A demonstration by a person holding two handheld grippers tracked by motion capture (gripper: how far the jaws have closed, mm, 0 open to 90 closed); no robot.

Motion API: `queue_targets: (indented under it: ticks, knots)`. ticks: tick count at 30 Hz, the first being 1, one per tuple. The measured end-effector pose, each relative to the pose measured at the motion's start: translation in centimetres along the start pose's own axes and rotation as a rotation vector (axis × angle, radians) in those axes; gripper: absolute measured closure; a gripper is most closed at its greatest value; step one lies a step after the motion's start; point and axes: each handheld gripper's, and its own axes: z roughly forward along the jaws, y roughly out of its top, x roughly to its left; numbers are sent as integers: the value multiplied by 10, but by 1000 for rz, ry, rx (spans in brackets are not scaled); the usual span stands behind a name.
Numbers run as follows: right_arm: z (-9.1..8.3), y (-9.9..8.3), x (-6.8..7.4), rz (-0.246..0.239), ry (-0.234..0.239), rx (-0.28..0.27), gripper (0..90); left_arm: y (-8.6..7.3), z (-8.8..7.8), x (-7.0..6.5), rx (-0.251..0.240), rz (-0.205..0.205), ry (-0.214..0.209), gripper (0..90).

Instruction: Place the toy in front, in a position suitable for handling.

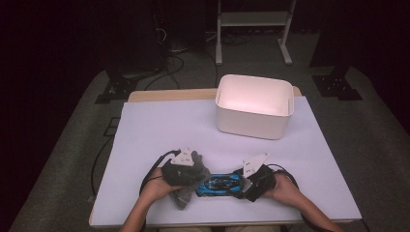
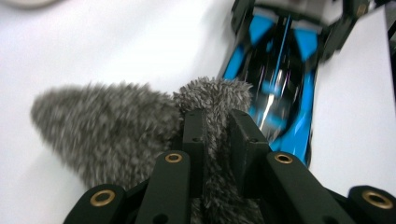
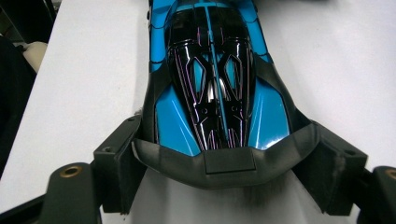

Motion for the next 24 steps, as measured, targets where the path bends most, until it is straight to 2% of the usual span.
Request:
queue_targets:
  ticks: [7,17,20,24]
  knots:
    - [0,0,0,2,1,2,227,29,24,-4,14,46,-66,778]
    - [0,0,0,1,4,-4,227,54,42,-16,28,98,-128,777]
    - [0,0,0,5,6,-6,227,60,53,-15,70,122,-118,777]
    - [0,-1,-1,3,7,-8,227,66,61,-11,82,110,-110,777]
